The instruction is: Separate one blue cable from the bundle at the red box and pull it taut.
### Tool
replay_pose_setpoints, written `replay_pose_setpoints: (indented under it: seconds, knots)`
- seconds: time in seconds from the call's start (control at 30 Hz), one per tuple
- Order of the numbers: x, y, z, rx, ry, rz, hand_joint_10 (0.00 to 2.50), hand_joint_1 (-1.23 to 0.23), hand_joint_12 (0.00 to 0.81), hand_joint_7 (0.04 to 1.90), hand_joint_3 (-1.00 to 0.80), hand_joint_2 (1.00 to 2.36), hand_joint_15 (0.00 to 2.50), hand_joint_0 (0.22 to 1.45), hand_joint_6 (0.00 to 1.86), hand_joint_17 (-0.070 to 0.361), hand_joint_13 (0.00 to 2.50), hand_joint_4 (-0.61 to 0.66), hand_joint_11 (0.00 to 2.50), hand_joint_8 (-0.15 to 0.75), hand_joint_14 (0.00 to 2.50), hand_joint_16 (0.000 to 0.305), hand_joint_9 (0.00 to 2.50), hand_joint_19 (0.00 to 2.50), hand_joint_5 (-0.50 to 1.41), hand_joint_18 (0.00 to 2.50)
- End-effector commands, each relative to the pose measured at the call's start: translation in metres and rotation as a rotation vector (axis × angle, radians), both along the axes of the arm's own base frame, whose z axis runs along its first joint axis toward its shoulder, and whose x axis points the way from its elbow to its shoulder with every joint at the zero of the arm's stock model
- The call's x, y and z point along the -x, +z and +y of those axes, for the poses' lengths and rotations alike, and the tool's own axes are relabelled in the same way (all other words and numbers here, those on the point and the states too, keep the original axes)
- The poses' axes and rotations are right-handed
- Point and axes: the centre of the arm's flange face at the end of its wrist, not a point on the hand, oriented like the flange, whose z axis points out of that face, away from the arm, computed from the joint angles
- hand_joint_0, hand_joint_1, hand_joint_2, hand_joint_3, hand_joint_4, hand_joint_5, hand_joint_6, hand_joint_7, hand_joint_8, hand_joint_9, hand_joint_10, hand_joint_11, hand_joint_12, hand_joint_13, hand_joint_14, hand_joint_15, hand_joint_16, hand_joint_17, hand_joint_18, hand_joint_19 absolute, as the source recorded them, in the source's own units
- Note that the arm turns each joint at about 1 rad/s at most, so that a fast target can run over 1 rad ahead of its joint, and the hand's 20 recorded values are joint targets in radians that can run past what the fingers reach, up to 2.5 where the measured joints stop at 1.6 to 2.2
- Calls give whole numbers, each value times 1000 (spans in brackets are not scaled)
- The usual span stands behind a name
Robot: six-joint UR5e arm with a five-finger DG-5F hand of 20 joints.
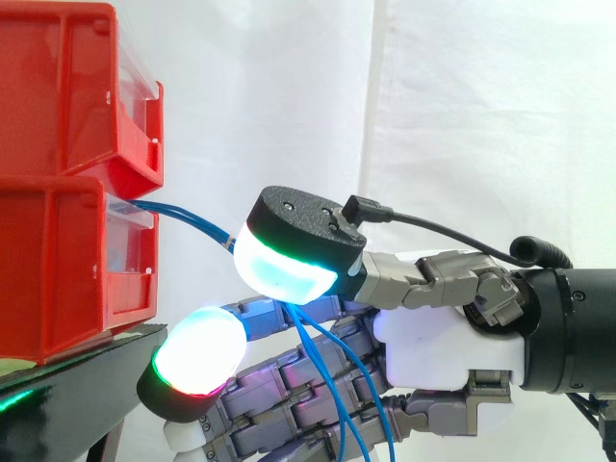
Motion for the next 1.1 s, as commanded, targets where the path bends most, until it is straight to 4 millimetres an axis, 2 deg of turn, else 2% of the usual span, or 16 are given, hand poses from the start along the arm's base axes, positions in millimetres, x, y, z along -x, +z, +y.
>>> replay_pose_setpoints:
  seconds: [0.0, 0.13, 0.33, 0.6, 1.07]
  knots:
    - [0, 0, -2, -1, 6, 4, 16, -683, 438, 1222, -500, 1000, 303, 471, 502, 140, 397, 218, 485, 344, 11, 62, 493, 530, -151, 505]
    - [-2, 4, -3, -6, 19, -4, 14, -709, 430, 1273, -500, 1000, 309, 500, 501, 134, 424, 204, 490, 329, 13, 60, 512, 535, -147, 519]
    - [-4, 8, -5, -7, 25, -12, 16, -663, 423, 1337, -500, 1000, 329, 528, 500, 130, 459, 197, 546, 333, 12, 58, 562, 539, -145, 539]
    - [-3, 8, -15, -6, 34, -9, 18, -639, 424, 1264, -500, 1000, 333, 529, 545, 130, 476, 236, 566, 336, 12, 58, 582, 534, -164, 557]
    - [-6, 16, -18, -1, 37, -10, 16, -606, 427, 1166, -500, 1000, 357, 538, 618, 130, 506, 241, 631, 339, 13, 58, 630, 544, -180, 569]
